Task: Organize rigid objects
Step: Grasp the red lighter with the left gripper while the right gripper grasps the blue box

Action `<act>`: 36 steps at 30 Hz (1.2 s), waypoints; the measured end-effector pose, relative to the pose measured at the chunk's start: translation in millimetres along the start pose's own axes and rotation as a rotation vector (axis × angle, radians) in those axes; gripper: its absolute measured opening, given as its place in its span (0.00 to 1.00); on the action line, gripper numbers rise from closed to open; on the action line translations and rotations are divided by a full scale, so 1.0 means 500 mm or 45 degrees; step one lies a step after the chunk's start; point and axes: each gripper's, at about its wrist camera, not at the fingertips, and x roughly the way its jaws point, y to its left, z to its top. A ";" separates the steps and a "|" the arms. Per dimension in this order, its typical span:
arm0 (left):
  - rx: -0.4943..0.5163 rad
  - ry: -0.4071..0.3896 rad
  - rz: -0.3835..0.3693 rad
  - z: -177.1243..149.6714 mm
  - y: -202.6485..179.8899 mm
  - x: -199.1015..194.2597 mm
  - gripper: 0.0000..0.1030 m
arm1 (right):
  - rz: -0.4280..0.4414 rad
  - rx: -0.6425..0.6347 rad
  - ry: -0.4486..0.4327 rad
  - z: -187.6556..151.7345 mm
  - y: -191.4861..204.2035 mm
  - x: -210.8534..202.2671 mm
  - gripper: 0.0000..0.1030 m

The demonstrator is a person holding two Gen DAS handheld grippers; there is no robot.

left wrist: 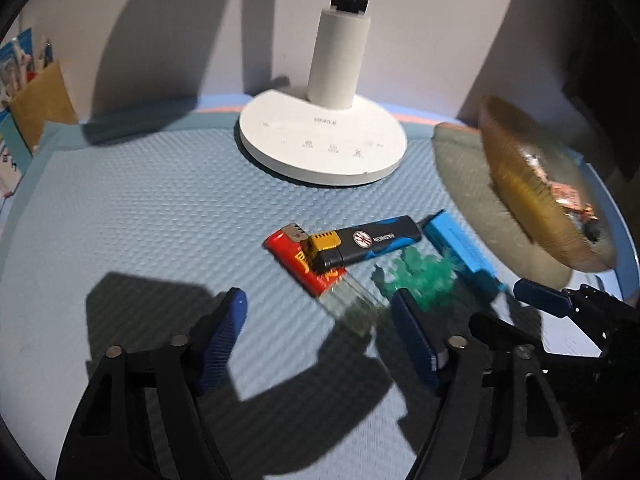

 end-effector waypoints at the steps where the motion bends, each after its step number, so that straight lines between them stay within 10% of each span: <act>1: 0.002 0.006 0.007 0.001 -0.001 0.008 0.64 | -0.005 -0.001 0.001 0.001 0.000 0.009 0.60; 8: 0.044 -0.032 -0.008 -0.002 0.025 0.002 0.42 | -0.056 -0.063 -0.061 0.025 0.024 0.030 0.60; 13: -0.023 0.010 -0.141 -0.012 0.077 -0.020 0.42 | -0.036 -0.100 -0.099 0.022 0.036 0.031 0.43; 23: 0.028 0.005 -0.079 0.019 0.044 0.008 0.58 | -0.066 -0.164 -0.138 0.008 0.062 0.025 0.30; 29: 0.123 -0.031 -0.080 0.010 0.053 0.004 0.19 | -0.011 -0.127 -0.134 0.008 0.051 0.023 0.29; 36: 0.197 0.003 -0.163 -0.068 0.067 -0.059 0.19 | 0.034 -0.123 -0.124 -0.022 0.051 -0.004 0.24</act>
